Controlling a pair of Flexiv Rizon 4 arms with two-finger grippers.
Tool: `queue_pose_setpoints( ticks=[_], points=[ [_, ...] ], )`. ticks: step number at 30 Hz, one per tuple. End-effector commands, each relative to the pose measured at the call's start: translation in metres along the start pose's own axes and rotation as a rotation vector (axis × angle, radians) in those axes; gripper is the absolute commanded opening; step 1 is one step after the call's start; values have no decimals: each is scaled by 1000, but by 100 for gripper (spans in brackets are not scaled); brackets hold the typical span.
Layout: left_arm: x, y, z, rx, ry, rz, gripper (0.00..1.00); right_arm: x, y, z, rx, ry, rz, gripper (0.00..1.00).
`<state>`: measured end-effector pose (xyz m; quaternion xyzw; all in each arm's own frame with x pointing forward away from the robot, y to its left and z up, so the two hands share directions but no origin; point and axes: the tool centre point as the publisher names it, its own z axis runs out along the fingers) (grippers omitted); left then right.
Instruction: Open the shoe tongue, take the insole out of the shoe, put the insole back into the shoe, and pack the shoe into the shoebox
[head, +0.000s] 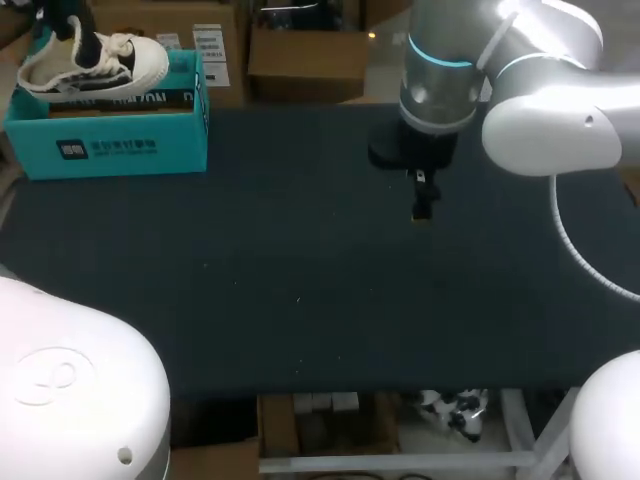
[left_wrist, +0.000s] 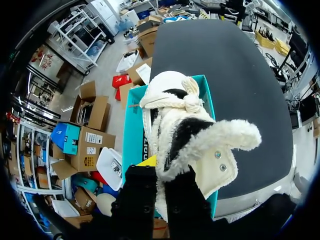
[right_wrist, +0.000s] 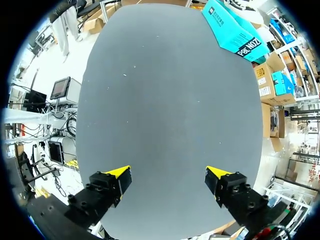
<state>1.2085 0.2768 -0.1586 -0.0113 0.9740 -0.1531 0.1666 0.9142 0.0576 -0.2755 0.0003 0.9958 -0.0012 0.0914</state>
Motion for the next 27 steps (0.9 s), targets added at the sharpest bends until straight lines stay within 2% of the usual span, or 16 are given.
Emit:
queue_pose_setpoints(
  ticks=[1,6,17,27],
  points=[
    [-18,12,22,22,105,-3,0,0,0,0,3,0,-1,100],
    [-27,23,47,27,143,-18,0,0,0,0,3,0,-1,100],
    [-32,33,108,9,286,-47,0,0,0,0,3,0,-1,100],
    [-20,33,131,-16,411,-20,0,0,0,0,3,0,-1,100]
  ],
)
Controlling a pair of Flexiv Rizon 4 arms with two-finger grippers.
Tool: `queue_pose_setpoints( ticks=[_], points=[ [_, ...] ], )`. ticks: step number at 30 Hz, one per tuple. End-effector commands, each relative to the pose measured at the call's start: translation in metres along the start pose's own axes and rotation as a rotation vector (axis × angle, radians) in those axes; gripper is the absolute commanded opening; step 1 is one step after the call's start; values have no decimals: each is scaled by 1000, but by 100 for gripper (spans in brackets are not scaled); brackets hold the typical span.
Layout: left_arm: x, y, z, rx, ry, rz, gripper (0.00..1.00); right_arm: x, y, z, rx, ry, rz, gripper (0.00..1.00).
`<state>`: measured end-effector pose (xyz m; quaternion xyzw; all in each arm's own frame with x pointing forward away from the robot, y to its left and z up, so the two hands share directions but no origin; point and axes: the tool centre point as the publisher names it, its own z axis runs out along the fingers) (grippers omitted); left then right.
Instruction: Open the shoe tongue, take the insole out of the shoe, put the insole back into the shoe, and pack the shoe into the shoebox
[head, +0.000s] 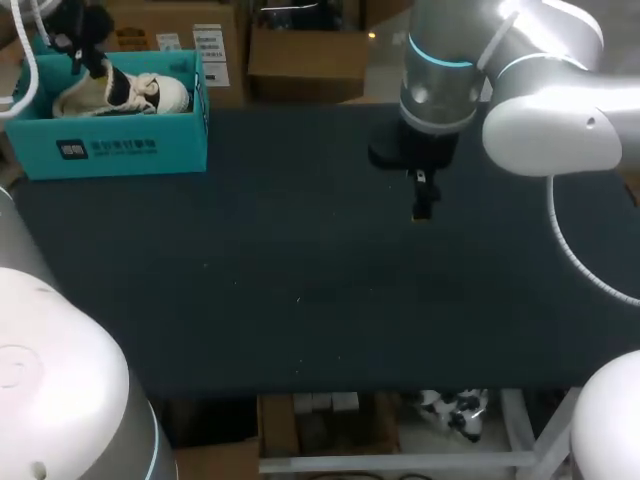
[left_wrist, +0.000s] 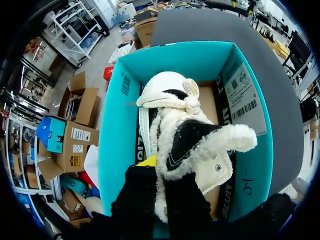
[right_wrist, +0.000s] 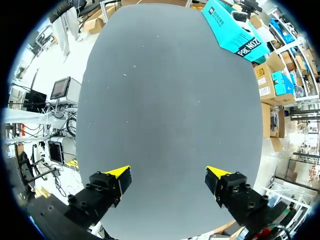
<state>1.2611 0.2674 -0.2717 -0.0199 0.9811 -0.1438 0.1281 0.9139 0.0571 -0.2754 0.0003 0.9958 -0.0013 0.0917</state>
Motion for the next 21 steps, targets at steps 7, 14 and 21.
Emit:
queue_pose_setpoints(
  ticks=[7,14,21],
  points=[
    [7,8,15,-53,382,29,0,0,1,0,3,1,0,100],
    [12,10,24,-81,409,21,0,0,1,0,3,1,0,100],
    [12,19,43,-95,440,-31,83,0,1,0,3,1,0,100]
  ],
)
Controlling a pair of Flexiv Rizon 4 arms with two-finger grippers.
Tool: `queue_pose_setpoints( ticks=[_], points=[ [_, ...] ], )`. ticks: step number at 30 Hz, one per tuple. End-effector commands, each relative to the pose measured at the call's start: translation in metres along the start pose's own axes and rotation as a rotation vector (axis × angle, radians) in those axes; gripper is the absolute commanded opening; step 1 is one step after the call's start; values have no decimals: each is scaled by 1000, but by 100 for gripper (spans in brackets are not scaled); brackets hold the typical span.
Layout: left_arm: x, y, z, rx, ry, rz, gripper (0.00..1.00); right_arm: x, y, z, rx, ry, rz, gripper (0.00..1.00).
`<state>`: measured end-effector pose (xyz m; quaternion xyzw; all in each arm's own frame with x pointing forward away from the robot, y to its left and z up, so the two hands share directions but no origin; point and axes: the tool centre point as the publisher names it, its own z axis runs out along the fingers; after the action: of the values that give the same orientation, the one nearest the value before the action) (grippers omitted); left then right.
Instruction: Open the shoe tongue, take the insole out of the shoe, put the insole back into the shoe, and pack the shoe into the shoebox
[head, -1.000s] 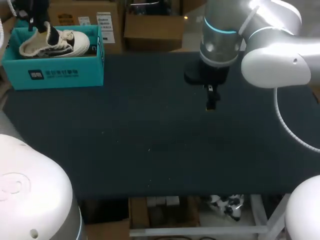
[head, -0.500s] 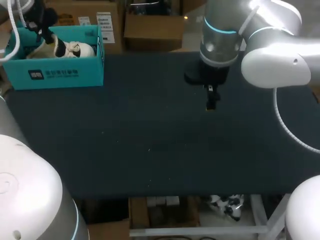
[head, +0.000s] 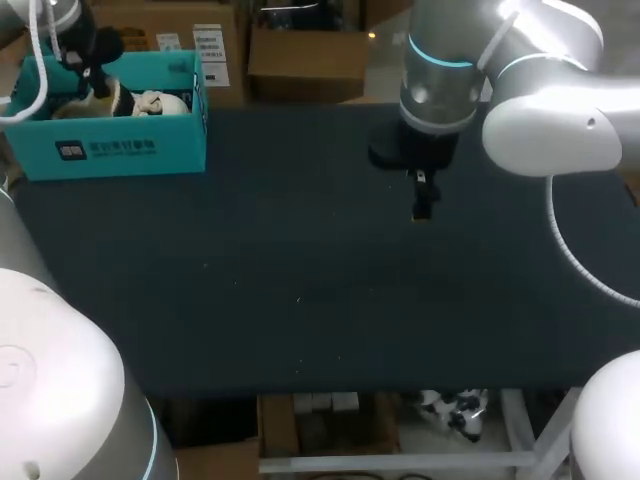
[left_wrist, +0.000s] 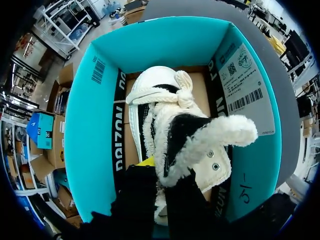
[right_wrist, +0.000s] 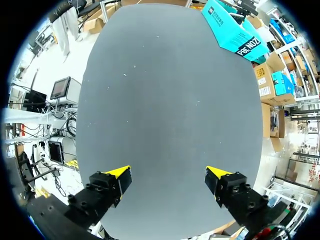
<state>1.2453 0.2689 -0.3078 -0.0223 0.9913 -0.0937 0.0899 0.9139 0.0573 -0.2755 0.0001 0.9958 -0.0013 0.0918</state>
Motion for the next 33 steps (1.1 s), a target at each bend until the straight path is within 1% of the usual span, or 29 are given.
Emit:
queue_pose_setpoints(
  ticks=[1,8,12,15,18,21,22,25,28,30,33],
  points=[
    [-11,7,12,10,359,-12,100,0,0,0,3,1,0,100],
    [-5,0,-29,38,272,0,100,0,0,0,3,1,0,100],
    [-3,-8,-58,55,211,2,100,0,0,0,3,1,0,100],
    [2,-19,-79,66,167,17,100,0,0,0,3,1,0,100],
    [6,-32,-101,86,143,42,100,0,0,0,3,1,0,100],
    [12,-43,-118,88,139,49,100,0,0,0,3,1,0,100],
    [15,-47,-122,85,140,65,100,0,0,0,3,1,0,100],
    [28,-61,-130,56,149,85,100,0,0,0,3,1,0,100],
    [39,-73,-131,5,151,91,100,0,0,0,3,1,0,100],
    [46,-81,-131,-21,143,79,100,0,0,0,3,1,0,100],
    [64,-91,-129,-45,126,75,100,0,0,0,3,1,0,100]
  ],
)
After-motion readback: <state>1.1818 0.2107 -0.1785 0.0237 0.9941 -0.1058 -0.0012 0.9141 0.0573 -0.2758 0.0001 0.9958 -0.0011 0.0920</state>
